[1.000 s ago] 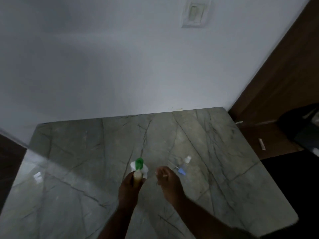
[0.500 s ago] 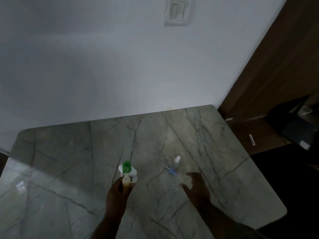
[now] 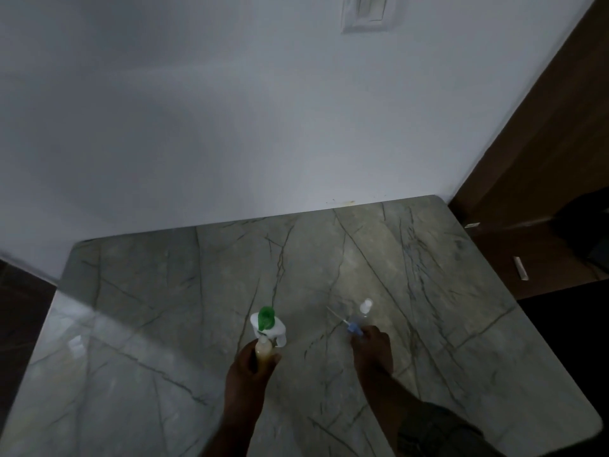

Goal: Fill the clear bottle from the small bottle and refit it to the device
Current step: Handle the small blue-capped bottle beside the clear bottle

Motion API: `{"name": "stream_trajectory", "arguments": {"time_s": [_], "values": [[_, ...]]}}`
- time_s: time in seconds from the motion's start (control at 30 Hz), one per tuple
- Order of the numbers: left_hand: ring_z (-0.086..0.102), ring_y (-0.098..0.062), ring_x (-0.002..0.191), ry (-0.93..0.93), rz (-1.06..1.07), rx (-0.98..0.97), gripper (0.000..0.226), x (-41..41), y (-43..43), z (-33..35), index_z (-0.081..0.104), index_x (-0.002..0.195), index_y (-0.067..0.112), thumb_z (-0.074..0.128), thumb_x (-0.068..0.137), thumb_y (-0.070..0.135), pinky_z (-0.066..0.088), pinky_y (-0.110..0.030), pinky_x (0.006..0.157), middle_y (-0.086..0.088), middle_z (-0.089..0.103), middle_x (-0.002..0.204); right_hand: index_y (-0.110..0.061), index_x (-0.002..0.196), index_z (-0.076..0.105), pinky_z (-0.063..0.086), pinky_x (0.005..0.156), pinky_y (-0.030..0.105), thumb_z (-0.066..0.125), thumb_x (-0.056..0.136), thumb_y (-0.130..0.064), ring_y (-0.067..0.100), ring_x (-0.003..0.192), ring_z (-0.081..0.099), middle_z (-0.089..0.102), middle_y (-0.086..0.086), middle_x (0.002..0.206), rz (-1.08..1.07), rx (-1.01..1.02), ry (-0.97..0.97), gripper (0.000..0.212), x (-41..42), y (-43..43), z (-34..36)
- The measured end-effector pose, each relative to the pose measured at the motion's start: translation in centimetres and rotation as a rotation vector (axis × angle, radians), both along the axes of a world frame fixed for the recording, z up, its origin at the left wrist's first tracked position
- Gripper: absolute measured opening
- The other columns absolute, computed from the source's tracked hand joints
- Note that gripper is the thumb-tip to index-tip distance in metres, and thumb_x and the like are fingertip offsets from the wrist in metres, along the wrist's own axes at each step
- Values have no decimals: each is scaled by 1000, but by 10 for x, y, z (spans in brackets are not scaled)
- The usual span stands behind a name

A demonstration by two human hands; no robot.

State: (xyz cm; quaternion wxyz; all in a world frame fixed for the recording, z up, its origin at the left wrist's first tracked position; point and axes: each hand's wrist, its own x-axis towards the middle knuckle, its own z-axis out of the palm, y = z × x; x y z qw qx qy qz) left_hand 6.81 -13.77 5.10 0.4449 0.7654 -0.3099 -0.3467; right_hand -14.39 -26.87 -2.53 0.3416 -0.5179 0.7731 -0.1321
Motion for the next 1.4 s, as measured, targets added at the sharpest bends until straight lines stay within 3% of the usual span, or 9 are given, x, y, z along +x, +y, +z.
{"name": "stream_trajectory", "arguments": {"time_s": [0.2,0.27,0.4,0.53,0.67,0.77,1.07,1.2,1.4], "values": [[69,-3,85,15,22,8,37,3,5,2,65,94,43,83,75,16,49,-19,72,11,74,88,-20,101,65,46,73,30,53,93,-50,19,83,58,59,1,93,18,-25,37,34,8,20,2],[69,-2,83,9,27,3,38,5,6,5,65,92,44,83,75,15,48,-18,71,12,75,86,-20,88,64,51,72,33,58,90,-53,20,79,62,64,-1,83,4,-47,-63,33,6,39,9],[69,-6,87,18,20,-8,37,3,8,16,66,97,40,83,76,16,53,-24,76,9,75,90,-24,78,64,60,65,41,76,83,-22,19,68,70,72,1,69,123,-66,-393,12,-4,85,41],[69,-3,86,32,4,-40,30,-3,12,32,70,101,33,82,77,20,52,-21,74,10,75,92,-35,89,70,59,61,28,75,83,-13,18,70,74,76,4,77,223,-199,-585,24,-18,104,107],[69,-8,85,11,-5,-58,30,-11,18,49,71,104,23,82,76,24,53,-25,74,7,75,90,-28,104,75,58,63,24,71,84,-24,19,72,73,76,7,82,225,-324,-737,21,-27,95,179],[69,-3,86,-13,-10,-82,30,-19,18,66,71,105,25,82,76,27,53,-24,76,11,75,91,-28,112,73,58,67,20,67,88,-14,18,77,74,77,8,89,258,-373,-827,28,-27,81,222],[67,5,87,-49,-51,-138,35,-32,16,110,71,109,25,82,76,30,47,-3,68,13,74,94,-21,101,73,56,62,26,61,89,-25,21,79,71,73,11,92,224,-36,-1117,17,-10,75,253],[67,4,84,-56,-60,-148,28,-29,22,118,71,102,28,81,76,30,47,-6,65,13,74,88,-13,85,66,45,44,27,39,102,-19,19,59,62,66,9,78,125,-53,-1015,33,-2,79,241],[69,0,85,-66,-93,-160,24,-32,23,126,68,98,37,80,78,32,58,-27,75,14,74,91,-9,83,70,50,48,19,52,98,-15,15,65,71,76,7,78,105,-227,-928,24,10,74,255]]}}
